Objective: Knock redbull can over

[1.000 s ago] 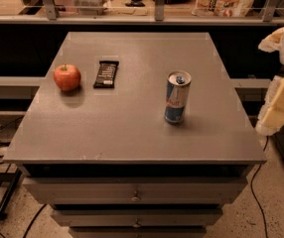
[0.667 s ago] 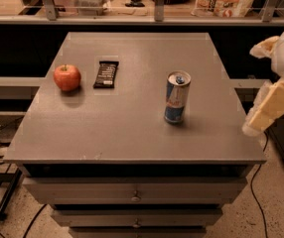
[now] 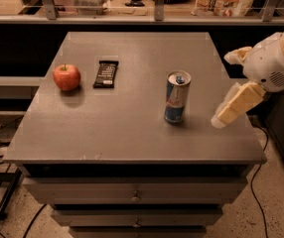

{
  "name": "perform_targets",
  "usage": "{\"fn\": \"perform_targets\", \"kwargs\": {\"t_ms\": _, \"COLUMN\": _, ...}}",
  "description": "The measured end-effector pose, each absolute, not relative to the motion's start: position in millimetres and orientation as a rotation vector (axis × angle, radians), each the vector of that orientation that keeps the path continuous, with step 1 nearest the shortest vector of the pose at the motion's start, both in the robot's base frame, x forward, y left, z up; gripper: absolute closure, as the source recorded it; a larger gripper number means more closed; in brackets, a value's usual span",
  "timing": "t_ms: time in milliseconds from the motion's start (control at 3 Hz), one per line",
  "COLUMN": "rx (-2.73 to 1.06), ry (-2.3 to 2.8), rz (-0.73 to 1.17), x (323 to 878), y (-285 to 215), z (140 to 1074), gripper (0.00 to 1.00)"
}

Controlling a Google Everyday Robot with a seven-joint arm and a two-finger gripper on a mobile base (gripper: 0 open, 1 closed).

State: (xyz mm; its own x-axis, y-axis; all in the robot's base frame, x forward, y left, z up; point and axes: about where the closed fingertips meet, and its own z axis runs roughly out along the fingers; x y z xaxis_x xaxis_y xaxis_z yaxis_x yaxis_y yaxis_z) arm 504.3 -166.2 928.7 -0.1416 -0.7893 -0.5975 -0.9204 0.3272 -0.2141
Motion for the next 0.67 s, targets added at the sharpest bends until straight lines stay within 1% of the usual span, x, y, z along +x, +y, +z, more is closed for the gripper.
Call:
{"fn": "perform_targets", "kwargs": {"t_ms": 333, "rx": -1.509, "ry": 1.968, "rz": 0.256, "x": 502, "y": -166, "z": 930, "gripper": 0.0}}
{"fn": "perform_targets", "kwargs": {"t_ms": 667, "rx": -1.515, "ry": 1.928, "rz": 0.333, "x": 505, "y": -152, "z": 922, "gripper": 0.0}}
